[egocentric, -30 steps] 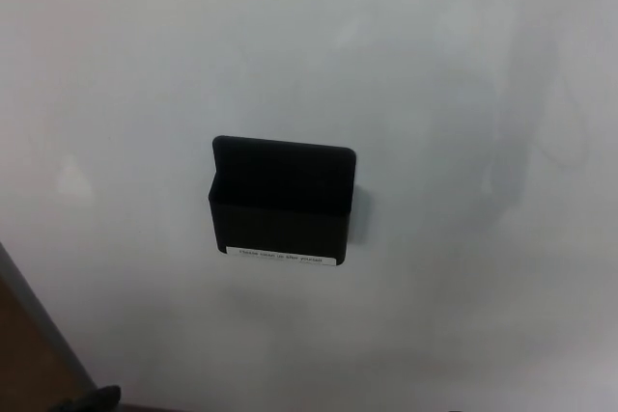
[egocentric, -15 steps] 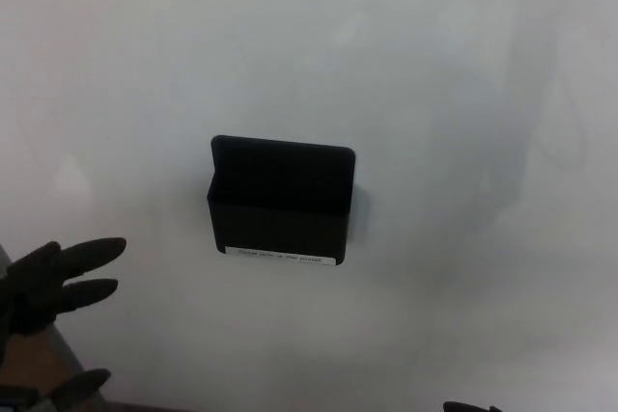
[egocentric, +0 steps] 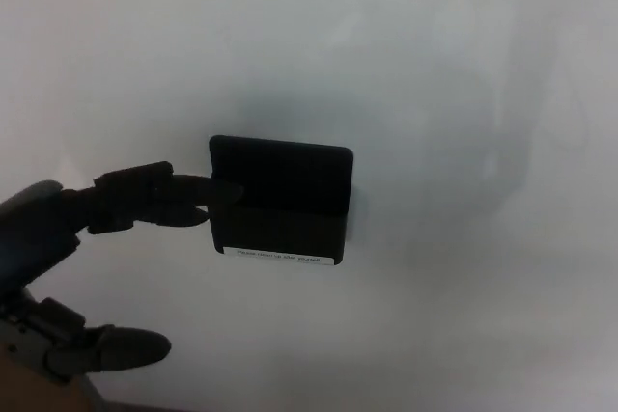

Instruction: A magnetic marker holder is on the left hand side of the white board, the robot put the index and middle finger into the opening of the container and pull off the magnetic holder and hand it to a human on the left hand side.

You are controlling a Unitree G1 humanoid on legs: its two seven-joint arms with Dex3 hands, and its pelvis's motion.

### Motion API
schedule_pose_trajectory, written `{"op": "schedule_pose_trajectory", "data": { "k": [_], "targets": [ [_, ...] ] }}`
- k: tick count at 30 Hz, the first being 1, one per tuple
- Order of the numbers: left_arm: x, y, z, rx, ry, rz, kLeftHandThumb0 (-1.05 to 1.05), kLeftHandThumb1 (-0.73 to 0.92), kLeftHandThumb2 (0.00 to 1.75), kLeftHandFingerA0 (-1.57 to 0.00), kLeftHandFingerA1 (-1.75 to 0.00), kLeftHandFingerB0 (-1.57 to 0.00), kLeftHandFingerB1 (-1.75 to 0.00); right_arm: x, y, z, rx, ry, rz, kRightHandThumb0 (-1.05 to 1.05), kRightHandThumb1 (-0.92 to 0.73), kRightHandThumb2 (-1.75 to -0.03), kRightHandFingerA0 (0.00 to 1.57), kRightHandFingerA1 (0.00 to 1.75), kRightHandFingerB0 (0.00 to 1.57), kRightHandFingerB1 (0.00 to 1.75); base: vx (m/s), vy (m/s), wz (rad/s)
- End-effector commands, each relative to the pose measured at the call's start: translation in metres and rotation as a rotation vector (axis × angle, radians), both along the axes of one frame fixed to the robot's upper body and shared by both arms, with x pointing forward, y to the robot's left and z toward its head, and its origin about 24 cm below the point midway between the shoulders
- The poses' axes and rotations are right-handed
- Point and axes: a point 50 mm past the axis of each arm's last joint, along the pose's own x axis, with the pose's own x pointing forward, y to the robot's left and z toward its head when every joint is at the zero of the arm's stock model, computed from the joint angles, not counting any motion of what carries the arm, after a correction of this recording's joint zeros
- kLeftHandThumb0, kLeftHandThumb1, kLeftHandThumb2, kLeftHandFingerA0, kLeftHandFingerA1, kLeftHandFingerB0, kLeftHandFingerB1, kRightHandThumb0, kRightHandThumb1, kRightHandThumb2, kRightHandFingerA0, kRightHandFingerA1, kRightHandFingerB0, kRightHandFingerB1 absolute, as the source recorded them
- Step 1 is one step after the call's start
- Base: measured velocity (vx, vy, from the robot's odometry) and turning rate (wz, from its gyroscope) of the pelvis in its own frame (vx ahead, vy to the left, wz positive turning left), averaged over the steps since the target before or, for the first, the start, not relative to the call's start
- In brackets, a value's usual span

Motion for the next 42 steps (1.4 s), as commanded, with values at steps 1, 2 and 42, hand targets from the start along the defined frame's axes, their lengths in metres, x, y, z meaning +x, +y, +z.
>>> {"op": "schedule_pose_trajectory", "data": {
  "k": [1,2,42],
  "targets": [
    [0.021,-0.013,0.001,0.107,0.043,0.009,-0.73,0.43,0.77,-0.32,-0.47,-0.26,-0.41,-0.003,-0.008,0.004,-0.032,-0.044,-0.011,-0.49,-0.58,-0.99,0.69,0.67,0.41,0.54,0.00,0.000,0.00],
    [0.024,-0.015,0.000,0.114,0.042,0.009,-0.73,0.43,0.77,-0.32,-0.47,-0.26,-0.41,-0.003,-0.008,0.004,-0.035,-0.044,-0.010,-0.49,-0.58,-0.99,0.69,0.67,0.41,0.54,0.00,0.000,0.00],
    [0.085,-0.036,0.010,0.375,-0.072,0.084,-0.73,0.57,0.58,-0.35,-0.36,-0.30,-0.31,0.014,-0.004,0.009,-0.013,-0.094,-0.002,-0.51,-0.71,-0.61,0.74,0.48,0.61,0.43,0.00,0.000,0.00]
  ]
}}
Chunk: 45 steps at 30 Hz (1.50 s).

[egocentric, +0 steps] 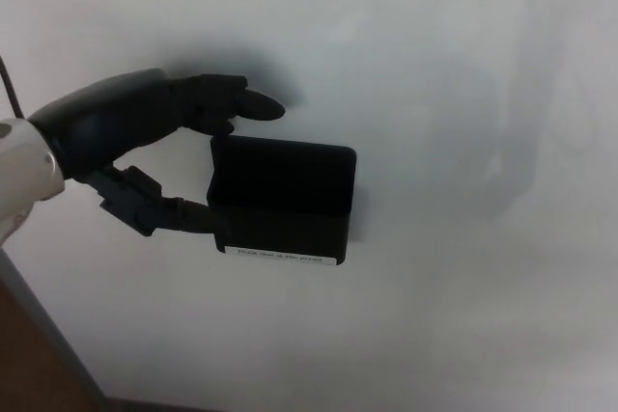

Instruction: A magnetic marker holder is on the left hand side of the white board, the robot put the index and middle finger into the opening of the container and pull off the magnetic holder and hand it to a human on the left hand side.

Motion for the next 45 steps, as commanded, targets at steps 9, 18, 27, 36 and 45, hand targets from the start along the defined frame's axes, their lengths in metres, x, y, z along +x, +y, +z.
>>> {"op": "schedule_pose_trajectory", "data": {
  "k": [9,18,27,36,45],
  "targets": [
    [0.005,-0.003,-0.011,0.079,-0.007,-0.010,-0.78,0.48,0.82,-0.34,-0.46,-0.25,-0.41,0.009,-0.003,0.004,-0.005,-0.026,0.000,-0.52,-0.68,-0.63,0.74,0.50,0.60,0.45,0.00,0.000,0.00],
    [0.002,-0.009,-0.024,0.143,0.052,-0.042,-0.83,0.51,0.66,-0.39,-0.39,-0.29,-0.33,0.010,-0.004,0.004,-0.024,-0.022,0.009,-0.48,-0.59,-0.98,0.70,0.67,0.51,0.58,0.00,0.000,0.00],
    [-0.003,-0.009,-0.023,0.149,0.090,-0.052,-0.80,0.50,0.64,-0.42,-0.39,-0.32,-0.34,0.012,-0.004,0.004,-0.033,-0.023,0.016,-0.51,-0.69,-0.62,0.74,0.50,0.60,0.45,0.00,0.000,0.00],
    [0.000,-0.016,-0.019,0.205,0.101,-0.063,-0.82,0.52,0.65,-0.40,-0.38,-0.30,-0.33,0.013,-0.002,0.004,-0.036,-0.024,0.018,-0.52,-0.68,-0.63,0.74,0.49,0.61,0.45,0.00,0.000,0.00],
    [0.004,-0.021,-0.022,0.247,0.100,-0.057,-0.81,0.50,0.84,-0.37,-0.46,-0.27,-0.41,0.014,-0.002,0.005,-0.047,-0.036,0.024,-0.51,-0.68,-0.62,0.74,0.50,0.61,0.45,0.00,0.000,0.00]
  ]
}}
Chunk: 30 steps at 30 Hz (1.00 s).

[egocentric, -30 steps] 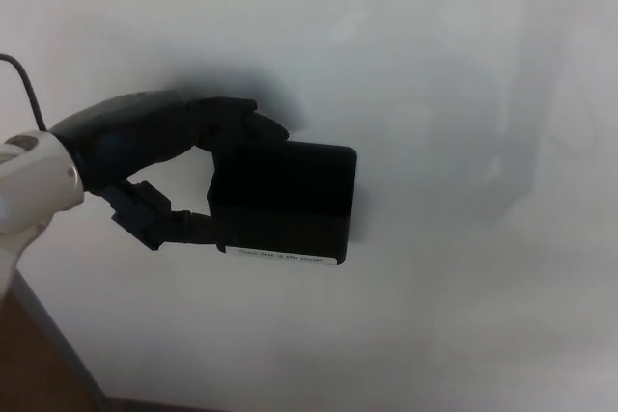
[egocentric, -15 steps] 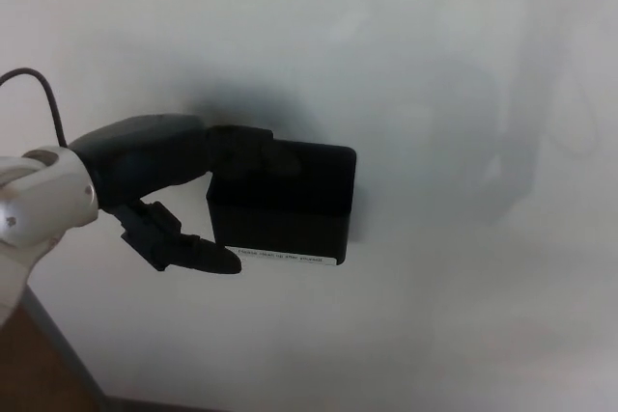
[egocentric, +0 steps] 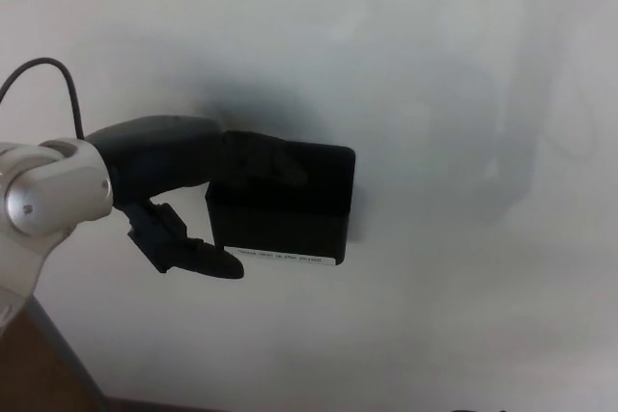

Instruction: A magnetic marker holder is on the left hand side of the white board, the robot put the index and middle finger into the opening of the container and pull off the magnetic holder and hand it to a human on the left hand side.

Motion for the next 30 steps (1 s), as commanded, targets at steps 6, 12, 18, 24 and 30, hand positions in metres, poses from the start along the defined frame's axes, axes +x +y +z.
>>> {"op": "schedule_pose_trajectory", "data": {
  "k": [6,12,18,24,30],
  "targets": [
    [0.003,0.002,-0.005,0.072,0.022,0.038,-0.81,0.50,0.84,-0.36,-0.45,-0.26,-0.41,0.000,-0.005,0.000,-0.009,0.003,-0.017,-0.46,-0.57,-0.97,0.71,0.68,0.51,0.59,0.00,0.000,0.00],
    [0.004,-0.002,-0.005,0.093,0.005,0.027,-0.82,0.50,0.85,-0.36,-0.46,-0.25,-0.41,0.002,-0.005,0.001,-0.010,-0.003,-0.017,-0.49,-0.69,-0.61,0.76,0.49,0.64,0.45,0.00,0.000,0.00],
    [0.008,-0.008,-0.007,0.135,-0.003,0.018,-0.80,0.50,0.84,-0.30,-0.44,-0.22,-0.39,0.003,-0.006,0.001,-0.022,-0.005,-0.012,-0.50,-0.70,-0.61,0.77,0.49,0.64,0.45,0.00,0.000,0.00],
    [0.012,-0.017,-0.009,0.213,-0.011,0.001,-0.80,0.51,0.84,-0.28,-0.43,-0.21,-0.39,0.005,-0.006,0.003,-0.026,-0.015,-0.008,-0.51,-0.71,-0.61,0.77,0.49,0.64,0.45,0.00,0.000,0.00],
    [0.012,-0.024,-0.010,0.230,-0.014,-0.008,-0.79,0.49,0.83,-0.29,-0.44,-0.23,-0.39,0.007,-0.006,0.004,-0.023,-0.022,-0.008,-0.53,-0.67,-0.63,0.75,0.50,0.61,0.45,0.00,0.000,0.00]
  ]
}}
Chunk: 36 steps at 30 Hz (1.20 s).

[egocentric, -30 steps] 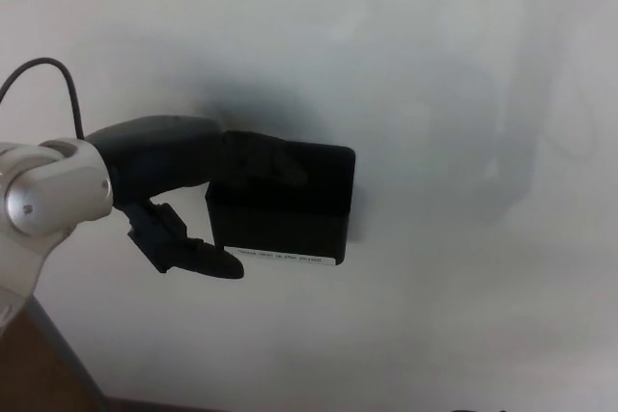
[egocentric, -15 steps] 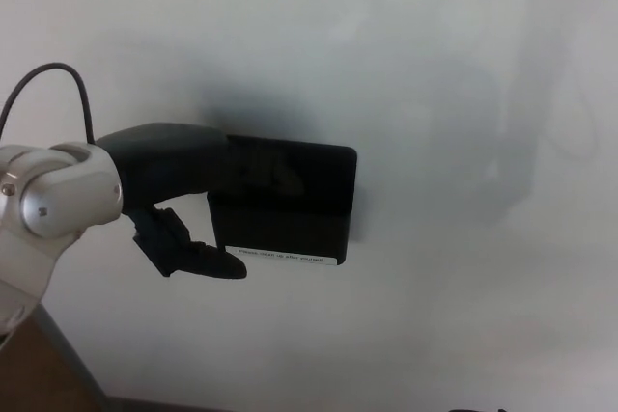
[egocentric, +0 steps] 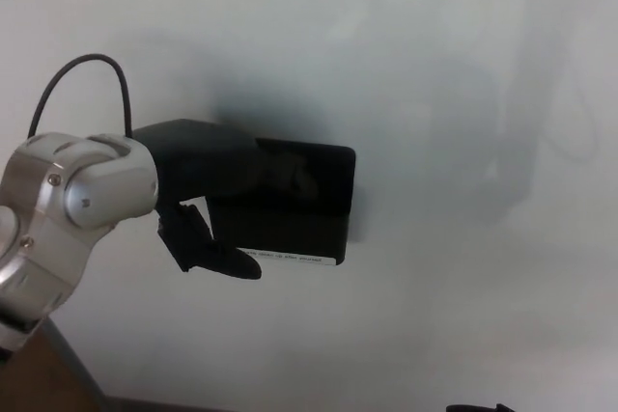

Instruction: A magnetic marker holder is on the left hand side of the white board, the robot put the index and middle finger into the opening of the container and pull off the magnetic holder and hand it to a human on the left hand side.

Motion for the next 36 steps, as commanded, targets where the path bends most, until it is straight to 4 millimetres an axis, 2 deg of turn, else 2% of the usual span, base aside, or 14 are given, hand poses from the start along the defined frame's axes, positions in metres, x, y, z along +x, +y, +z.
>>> {"op": "schedule_pose_trajectory", "data": {
  "k": [1,7,8,11,14,15,16,17,25,26,28,29,31,36],
  "targets": [
    [0.003,-0.003,-0.002,0.057,-0.006,0.019,-0.79,0.49,0.83,-0.29,-0.44,-0.23,-0.39,0.001,-0.007,0.001,-0.023,-0.002,-0.011,-0.53,-0.67,-0.63,0.75,0.50,0.61,0.45,0.00,0.000,0.00],
    [0.004,-0.009,-0.004,0.076,-0.003,0.015,-0.77,0.49,0.80,-0.29,-0.44,-0.24,-0.39,0.004,-0.007,0.003,-0.022,-0.013,-0.009,-0.52,-0.66,-0.63,0.76,0.51,0.61,0.45,0.00,0.000,0.00],
    [0.004,-0.011,-0.004,0.088,0.000,0.009,-0.75,0.60,0.59,-0.37,-0.36,-0.27,-0.30,0.004,-0.007,0.003,-0.017,-0.014,-0.011,-0.51,-0.66,-0.63,0.76,0.51,0.61,0.45,0.00,0.000,0.00],
    [0.005,-0.015,-0.007,0.112,0.010,0.000,-0.77,0.48,0.82,-0.31,-0.45,-0.21,-0.39,0.005,-0.006,0.003,-0.004,-0.014,-0.018,-0.49,-0.69,-0.61,0.75,0.49,0.64,0.45,0.00,0.000,0.00],
    [0.005,-0.016,-0.008,0.117,0.012,0.000,-0.77,0.48,0.82,-0.31,-0.45,-0.21,-0.39,0.005,-0.006,0.003,-0.002,-0.013,-0.020,-0.49,-0.69,-0.61,0.75,0.49,0.64,0.45,0.00,0.000,0.00],
    [0.004,-0.016,-0.010,0.124,0.027,0.003,-0.74,0.58,0.59,-0.40,-0.37,-0.28,-0.30,0.005,-0.006,0.003,-0.002,-0.016,-0.019,-0.49,-0.66,-0.63,0.76,0.51,0.63,0.45,0.00,0.000,0.00],
    [0.004,-0.016,-0.012,0.130,0.039,0.006,-0.74,0.58,0.59,-0.40,-0.37,-0.28,-0.30,0.006,-0.007,0.003,-0.002,-0.018,-0.018,-0.49,-0.66,-0.63,0.76,0.51,0.63,0.45,0.00,0.000,0.00],
    [0.003,-0.016,-0.015,0.146,0.058,0.010,-0.76,0.49,0.83,-0.32,-0.46,-0.20,-0.39,0.006,-0.007,0.004,0.000,-0.021,-0.018,-0.47,-0.69,-0.61,0.75,0.49,0.65,0.45,0.00,0.000,0.00],
    [0.003,-0.011,-0.019,0.202,0.102,0.028,-0.75,0.48,0.82,-0.32,-0.47,-0.21,-0.40,0.013,-0.006,0.006,-0.007,-0.027,-0.010,-0.50,-0.66,-0.63,0.76,0.51,0.62,0.45,0.00,0.000,0.00],
    [0.003,-0.011,-0.020,0.208,0.112,0.028,-0.71,0.57,0.58,-0.54,-0.42,-0.30,-0.31,0.014,-0.005,0.006,-0.012,-0.031,-0.008,-0.48,-0.70,-0.61,0.78,0.50,0.65,0.46,0.00,0.000,0.00],
    [0.005,-0.011,-0.021,0.218,0.127,0.029,-0.74,0.48,0.80,-0.53,-0.53,-0.27,-0.42,0.016,-0.005,0.007,-0.010,-0.033,-0.009,-0.49,-0.70,-0.61,0.77,0.50,0.65,0.46,0.00,0.000,0.00],
    [0.005,-0.012,-0.024,0.234,0.144,0.039,-0.61,0.53,0.57,-0.63,-0.45,-0.27,-0.30,0.017,-0.005,0.007,-0.008,-0.033,-0.010,-0.50,-0.66,-0.63,0.77,0.52,0.62,0.46,0.00,0.000,0.00],
    [0.005,-0.014,-0.028,0.266,0.183,0.067,-0.51,0.51,0.55,-0.77,-0.50,-0.21,-0.28,0.016,-0.005,0.006,-0.009,-0.030,-0.010,-0.50,-0.66,-0.63,0.78,0.52,0.62,0.47,0.00,0.000,0.00],
    [0.004,-0.018,-0.036,0.334,0.271,0.105,-0.32,0.53,0.56,-0.68,-0.49,-0.23,-0.29,0.013,-0.006,0.005,-0.016,-0.024,-0.010,-0.49,-0.70,-0.61,0.78,0.49,0.66,0.46,0.00,0.000,0.00]
  ]
}}
